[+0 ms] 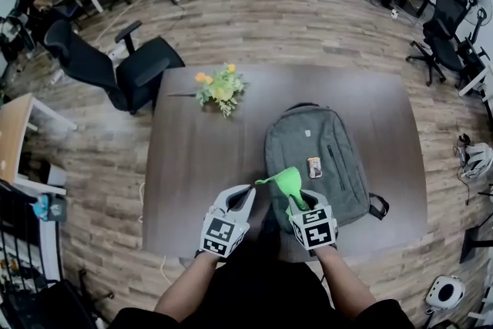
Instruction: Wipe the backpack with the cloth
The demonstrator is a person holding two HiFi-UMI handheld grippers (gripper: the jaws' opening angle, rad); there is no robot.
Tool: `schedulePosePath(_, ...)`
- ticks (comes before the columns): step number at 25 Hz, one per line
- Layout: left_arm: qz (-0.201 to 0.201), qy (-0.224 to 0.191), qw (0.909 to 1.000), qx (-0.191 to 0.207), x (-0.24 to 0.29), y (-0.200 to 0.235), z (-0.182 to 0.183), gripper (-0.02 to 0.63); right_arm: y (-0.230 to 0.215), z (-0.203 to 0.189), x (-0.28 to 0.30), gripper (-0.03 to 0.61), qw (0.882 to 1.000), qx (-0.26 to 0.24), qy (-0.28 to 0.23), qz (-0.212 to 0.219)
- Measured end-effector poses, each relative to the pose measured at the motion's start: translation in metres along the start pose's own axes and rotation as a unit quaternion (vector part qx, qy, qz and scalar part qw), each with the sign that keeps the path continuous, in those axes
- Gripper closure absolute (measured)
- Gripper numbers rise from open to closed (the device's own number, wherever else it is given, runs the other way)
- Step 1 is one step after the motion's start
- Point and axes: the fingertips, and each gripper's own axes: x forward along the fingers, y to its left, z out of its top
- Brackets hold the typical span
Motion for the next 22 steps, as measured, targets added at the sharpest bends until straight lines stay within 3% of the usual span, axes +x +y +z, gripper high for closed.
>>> schedulePosePath(9, -0.029, -0.004, 0.9996, 0.004, -0.016, 0.006, -0.01, 0.595, 0.032, -0.023, 0.014, 0.476, 0.999, -0.005, 0.051, -0.001)
schedulePosePath(22, -0.02, 0.013, 0.9997, 0.01, -0.011, -0.008, -0.019, 0.595, -0.027, -0.038, 0.0, 0.476, 0.996, -0.028, 0.058, -0.058)
